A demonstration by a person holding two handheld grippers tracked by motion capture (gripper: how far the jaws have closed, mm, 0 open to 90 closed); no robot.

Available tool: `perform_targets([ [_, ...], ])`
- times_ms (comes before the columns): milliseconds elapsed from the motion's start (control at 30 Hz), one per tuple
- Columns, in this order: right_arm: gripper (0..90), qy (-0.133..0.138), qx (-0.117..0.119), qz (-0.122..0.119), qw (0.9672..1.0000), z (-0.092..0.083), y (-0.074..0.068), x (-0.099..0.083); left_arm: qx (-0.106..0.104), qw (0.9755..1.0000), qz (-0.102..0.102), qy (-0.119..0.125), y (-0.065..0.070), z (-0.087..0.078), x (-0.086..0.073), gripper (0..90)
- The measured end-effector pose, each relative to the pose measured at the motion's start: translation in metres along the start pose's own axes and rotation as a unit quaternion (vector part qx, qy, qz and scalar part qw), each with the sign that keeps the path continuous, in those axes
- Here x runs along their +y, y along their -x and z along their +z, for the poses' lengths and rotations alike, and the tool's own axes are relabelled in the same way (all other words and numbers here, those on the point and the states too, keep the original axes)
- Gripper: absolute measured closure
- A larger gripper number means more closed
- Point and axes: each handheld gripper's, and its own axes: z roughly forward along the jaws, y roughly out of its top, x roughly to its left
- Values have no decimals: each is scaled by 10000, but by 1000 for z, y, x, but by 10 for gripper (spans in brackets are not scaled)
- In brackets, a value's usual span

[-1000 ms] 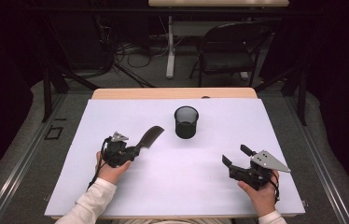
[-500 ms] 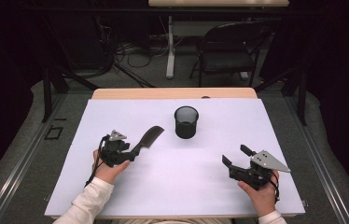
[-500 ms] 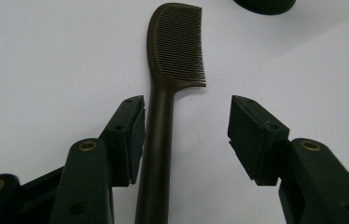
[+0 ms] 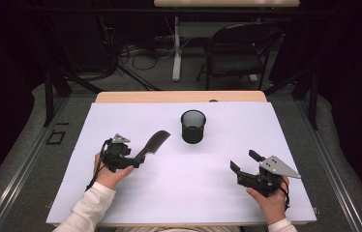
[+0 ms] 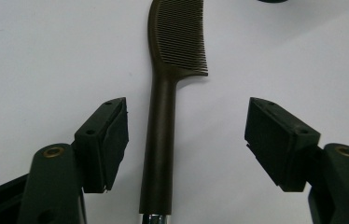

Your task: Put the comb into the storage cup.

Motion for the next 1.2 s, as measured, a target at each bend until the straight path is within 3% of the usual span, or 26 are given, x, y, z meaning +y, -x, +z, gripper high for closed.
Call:
perform_targets([
  [267, 188, -27, 5, 4, 10000, 0, 0, 0, 53, 9999, -20, -126, -3, 0, 6, 238],
  [600, 192, -25, 4, -9, 10000, 1, 0, -1, 108, 9988, -27, -475, -9, 6, 10, 203],
  [800, 193, -42, 21, 19, 10000, 1, -1, -1, 167, 9968, 3, -783, -14, 10, 14, 203],
  [1067, 193, -51, 27, 28, 10000, 2, -1, -1, 194, 9950, 12, -983, -19, 12, 19, 188],
  [1200, 193, -50, 33, 31, 10000, 2, -1, -1, 249, 9928, 5, -1173, -22, 14, 22, 188],
])
